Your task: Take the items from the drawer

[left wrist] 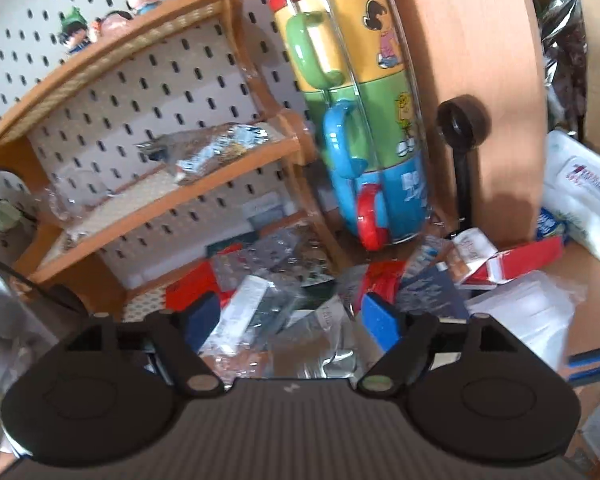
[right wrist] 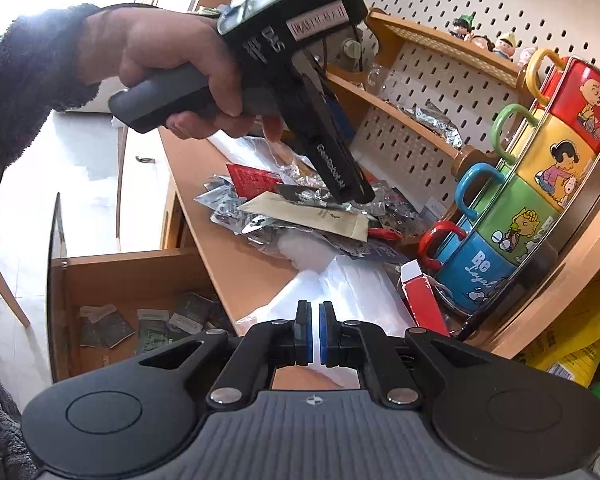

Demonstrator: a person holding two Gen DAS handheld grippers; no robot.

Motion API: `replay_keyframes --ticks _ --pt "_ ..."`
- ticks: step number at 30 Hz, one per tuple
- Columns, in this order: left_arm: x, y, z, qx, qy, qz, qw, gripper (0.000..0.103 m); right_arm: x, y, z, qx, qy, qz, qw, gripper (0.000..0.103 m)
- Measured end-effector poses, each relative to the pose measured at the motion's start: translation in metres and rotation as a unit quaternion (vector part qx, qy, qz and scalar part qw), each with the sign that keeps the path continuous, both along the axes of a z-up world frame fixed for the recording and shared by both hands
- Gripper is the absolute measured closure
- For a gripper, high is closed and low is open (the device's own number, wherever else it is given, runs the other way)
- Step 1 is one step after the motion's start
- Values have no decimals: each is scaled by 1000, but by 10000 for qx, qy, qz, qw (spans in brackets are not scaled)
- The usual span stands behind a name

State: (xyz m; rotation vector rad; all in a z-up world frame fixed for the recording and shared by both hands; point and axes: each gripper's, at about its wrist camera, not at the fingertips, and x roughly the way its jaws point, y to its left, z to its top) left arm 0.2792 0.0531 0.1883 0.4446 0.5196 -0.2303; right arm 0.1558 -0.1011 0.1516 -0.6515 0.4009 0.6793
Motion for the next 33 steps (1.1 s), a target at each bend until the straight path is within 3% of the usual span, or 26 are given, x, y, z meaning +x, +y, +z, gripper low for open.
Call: replay_keyframes --ticks 8,12,14,15,16,17,19,22,24,26,33 --pt "-24 8 7 -125 -199 87 9997 15 -22 -10 5 107 -99 -114 9998 101" --pt "-75 20 3 -193 -643 107 9977 0 -40 -24 -1 341 -85 -333 9988 101" --pt "-106 28 -5 -363 -688 116 9969 0 -49 -32 -6 552 -2 -576 9968 99" --pt "-121 32 -10 -466 -683 116 9965 0 -54 -38 -9 724 67 -755 9945 95" --pt "-137 36 -14 -571 -680 119 9960 0 -58 -43 -12 896 136 -932 9915 76" --pt "-150 39 -18 -701 -693 155 9950 0 -64 -48 -15 1062 188 -1107 9880 45" --pt "-183 47 -30 -1086 -731 255 9911 0 -80 -58 -25 1331 21 -1498 9797 18" --pt "-225 51 -50 -1530 -699 343 9852 0 -104 -69 -41 1571 -158 -2012 9667 17" --pt "-248 49 -63 -1598 -721 367 9838 0 -119 -75 -51 1689 -128 -2235 9599 16" --pt "-270 44 -75 -1564 -837 446 9831 0 -137 -77 -61 1785 -249 -2361 9549 9" --pt "-316 16 -112 -1353 -973 607 9841 0 -182 -78 -94 1818 -380 -2581 9481 9"
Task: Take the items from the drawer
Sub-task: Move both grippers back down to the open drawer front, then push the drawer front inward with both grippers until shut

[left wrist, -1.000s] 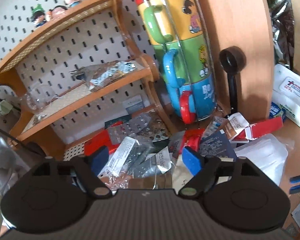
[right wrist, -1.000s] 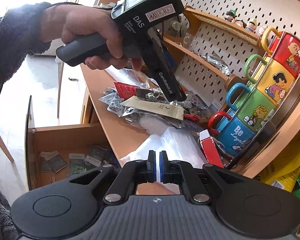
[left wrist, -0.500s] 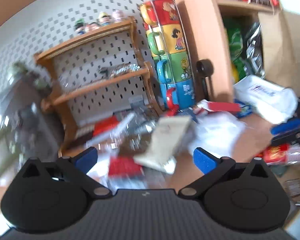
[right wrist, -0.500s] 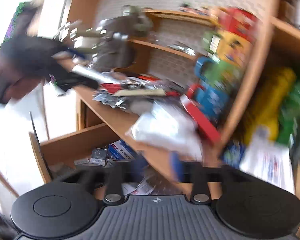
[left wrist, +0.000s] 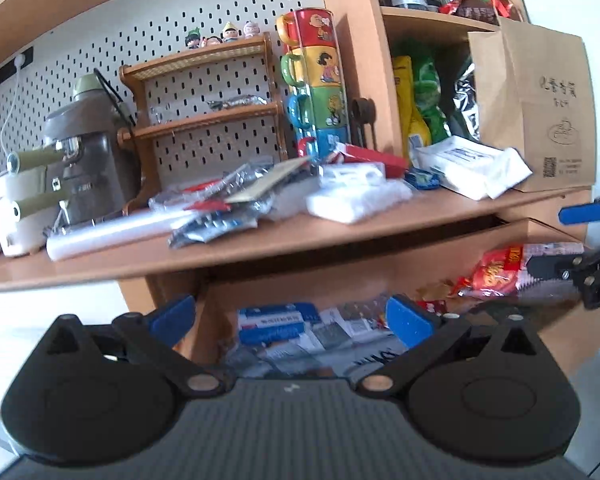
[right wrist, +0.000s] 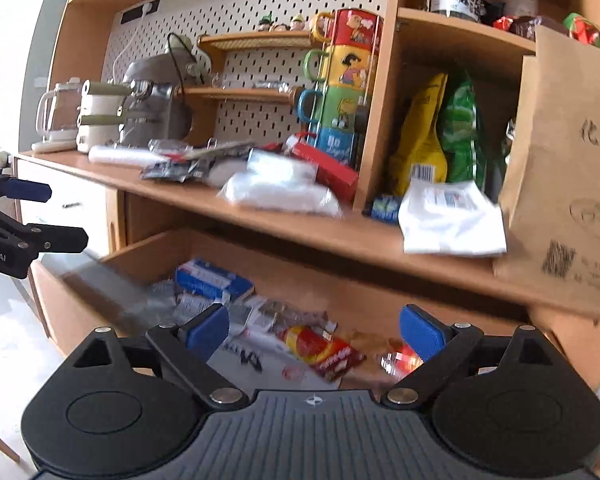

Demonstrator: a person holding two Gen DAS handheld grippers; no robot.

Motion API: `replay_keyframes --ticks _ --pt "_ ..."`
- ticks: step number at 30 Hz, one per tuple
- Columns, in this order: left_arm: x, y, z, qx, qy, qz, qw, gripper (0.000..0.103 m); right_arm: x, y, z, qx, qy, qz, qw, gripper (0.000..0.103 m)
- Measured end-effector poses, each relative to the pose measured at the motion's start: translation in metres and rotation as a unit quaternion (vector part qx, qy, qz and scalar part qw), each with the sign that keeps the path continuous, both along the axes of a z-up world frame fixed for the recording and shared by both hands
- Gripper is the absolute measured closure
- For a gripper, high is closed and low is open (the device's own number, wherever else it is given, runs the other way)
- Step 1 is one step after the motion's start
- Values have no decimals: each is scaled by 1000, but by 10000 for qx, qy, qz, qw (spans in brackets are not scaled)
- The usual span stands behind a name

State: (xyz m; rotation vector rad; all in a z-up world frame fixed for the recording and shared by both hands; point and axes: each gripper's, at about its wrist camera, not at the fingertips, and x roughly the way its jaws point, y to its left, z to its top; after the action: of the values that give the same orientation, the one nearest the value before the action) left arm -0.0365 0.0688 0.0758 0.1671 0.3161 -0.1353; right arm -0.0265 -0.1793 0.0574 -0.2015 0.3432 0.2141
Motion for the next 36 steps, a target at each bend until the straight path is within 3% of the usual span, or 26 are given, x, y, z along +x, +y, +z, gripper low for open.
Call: replay_keyframes --ticks 4,18,36 --pt "-13 -10 -20 -183 121 8 9998 0 -15 1 -21 33 -145 -399 9991 0" --pt "-12 -27 -64 -405 358 304 9981 0 -26 -19 -58 477 -79 -1418 9887 0" --pt "12 -47 -74 -380 299 373 9981 0 -8 -30 -68 789 -149 -1530 9850 0"
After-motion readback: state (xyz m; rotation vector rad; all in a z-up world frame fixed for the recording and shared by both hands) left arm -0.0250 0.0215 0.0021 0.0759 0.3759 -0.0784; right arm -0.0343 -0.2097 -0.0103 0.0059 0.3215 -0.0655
